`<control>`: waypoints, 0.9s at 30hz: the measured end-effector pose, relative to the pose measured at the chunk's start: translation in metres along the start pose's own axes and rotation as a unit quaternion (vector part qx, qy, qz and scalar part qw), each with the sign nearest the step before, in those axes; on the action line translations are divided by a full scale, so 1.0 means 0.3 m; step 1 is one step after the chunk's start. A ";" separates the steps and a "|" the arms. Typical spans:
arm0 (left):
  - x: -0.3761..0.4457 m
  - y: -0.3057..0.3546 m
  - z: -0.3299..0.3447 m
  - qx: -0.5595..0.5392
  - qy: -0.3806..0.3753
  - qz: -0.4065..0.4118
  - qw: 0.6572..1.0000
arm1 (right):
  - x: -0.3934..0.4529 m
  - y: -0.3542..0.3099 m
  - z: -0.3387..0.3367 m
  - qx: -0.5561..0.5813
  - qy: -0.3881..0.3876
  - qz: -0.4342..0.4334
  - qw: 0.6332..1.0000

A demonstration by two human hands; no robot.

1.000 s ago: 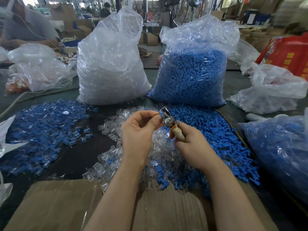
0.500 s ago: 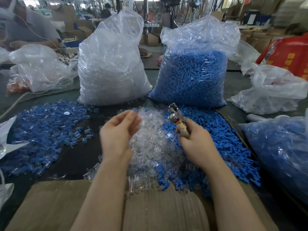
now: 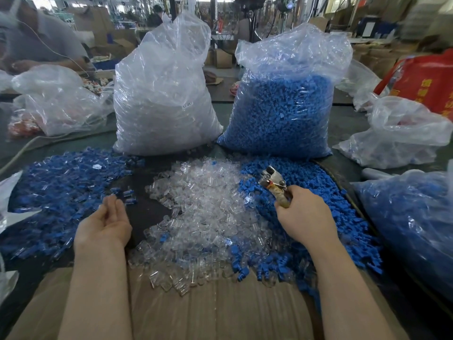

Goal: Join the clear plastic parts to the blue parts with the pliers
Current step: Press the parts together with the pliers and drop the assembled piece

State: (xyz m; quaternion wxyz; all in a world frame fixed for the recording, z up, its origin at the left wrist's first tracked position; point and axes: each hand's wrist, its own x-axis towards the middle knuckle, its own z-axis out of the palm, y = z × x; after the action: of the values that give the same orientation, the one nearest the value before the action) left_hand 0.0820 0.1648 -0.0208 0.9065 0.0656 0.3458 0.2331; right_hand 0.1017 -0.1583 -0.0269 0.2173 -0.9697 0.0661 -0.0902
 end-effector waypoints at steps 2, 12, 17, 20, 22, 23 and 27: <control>-0.003 0.003 -0.005 -0.019 -0.003 0.012 1.000 | 0.000 0.002 -0.001 -0.003 -0.003 0.003 1.000; -0.094 -0.103 0.048 0.585 -0.143 0.167 0.781 | -0.025 -0.038 -0.003 -0.068 -0.056 -0.035 0.995; -0.088 -0.187 0.019 0.847 -0.177 0.230 0.445 | -0.039 -0.055 0.005 -0.097 -0.050 -0.025 0.994; -0.081 -0.199 0.020 0.866 -0.191 0.253 0.387 | -0.041 -0.058 0.007 -0.105 -0.046 -0.023 0.993; -0.085 -0.195 0.019 0.853 -0.201 0.267 0.401 | -0.042 -0.060 0.011 -0.112 -0.043 -0.026 0.992; -0.086 -0.193 0.018 0.848 -0.199 0.270 0.411 | -0.042 -0.061 0.012 -0.112 -0.041 -0.027 0.992; -0.090 -0.190 0.015 0.834 -0.194 0.276 0.436 | -0.042 -0.061 0.010 -0.107 -0.036 -0.016 0.994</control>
State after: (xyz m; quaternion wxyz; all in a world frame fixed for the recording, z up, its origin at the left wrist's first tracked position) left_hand 0.0890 0.1021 -0.0173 0.3433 0.9257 0.1509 0.0501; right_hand 0.0916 -0.1386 -0.0236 0.1133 -0.9909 0.0522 -0.0513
